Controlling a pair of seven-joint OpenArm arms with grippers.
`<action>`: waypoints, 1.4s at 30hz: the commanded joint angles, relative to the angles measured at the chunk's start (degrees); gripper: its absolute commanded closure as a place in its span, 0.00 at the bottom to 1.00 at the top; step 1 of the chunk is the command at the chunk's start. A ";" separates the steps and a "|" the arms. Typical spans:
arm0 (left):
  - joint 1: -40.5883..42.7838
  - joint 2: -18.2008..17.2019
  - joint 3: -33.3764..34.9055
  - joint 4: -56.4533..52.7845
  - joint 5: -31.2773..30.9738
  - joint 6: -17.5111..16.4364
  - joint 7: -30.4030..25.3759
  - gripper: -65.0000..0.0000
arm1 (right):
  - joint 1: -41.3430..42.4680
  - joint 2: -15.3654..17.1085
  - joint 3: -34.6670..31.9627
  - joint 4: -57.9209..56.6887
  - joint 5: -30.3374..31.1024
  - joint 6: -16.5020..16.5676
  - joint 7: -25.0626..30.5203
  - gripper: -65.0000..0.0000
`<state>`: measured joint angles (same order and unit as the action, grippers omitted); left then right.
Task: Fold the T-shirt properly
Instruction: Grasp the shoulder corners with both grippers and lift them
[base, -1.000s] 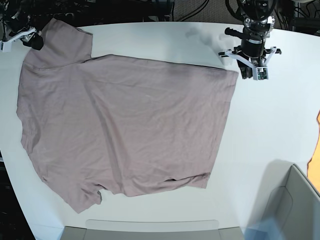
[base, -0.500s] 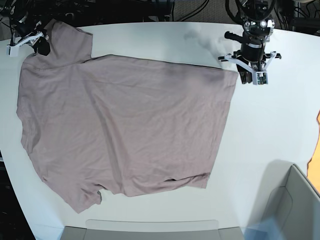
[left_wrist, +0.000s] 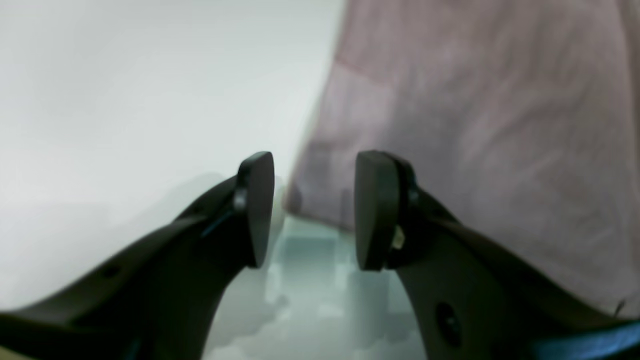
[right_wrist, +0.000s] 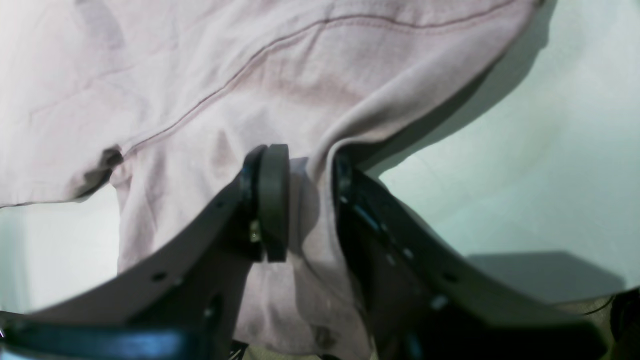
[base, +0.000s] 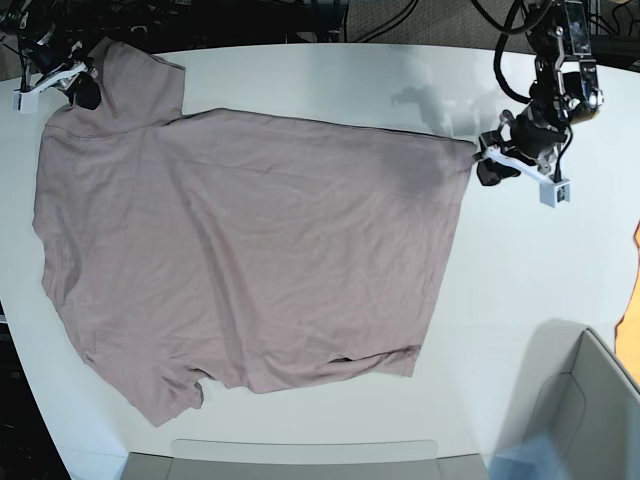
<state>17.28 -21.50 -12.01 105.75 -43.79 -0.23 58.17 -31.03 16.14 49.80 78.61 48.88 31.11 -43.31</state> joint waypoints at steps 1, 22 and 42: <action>0.00 -0.35 0.19 -0.04 -1.09 -0.08 0.33 0.58 | -0.84 0.52 0.00 -0.06 -3.04 -0.65 -3.24 0.81; -2.55 -2.99 12.14 -14.81 -1.00 -0.08 -4.06 0.59 | -1.81 0.17 -0.17 4.95 -3.04 -0.65 -3.68 0.81; 0.44 -2.64 12.58 -12.79 -1.18 -0.08 -4.06 1.00 | -3.13 -2.30 -0.70 11.46 -7.61 -0.74 -3.24 1.00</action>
<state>16.62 -23.68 0.86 92.53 -45.63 -0.84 52.40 -33.36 13.15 48.34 89.32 41.12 30.57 -47.16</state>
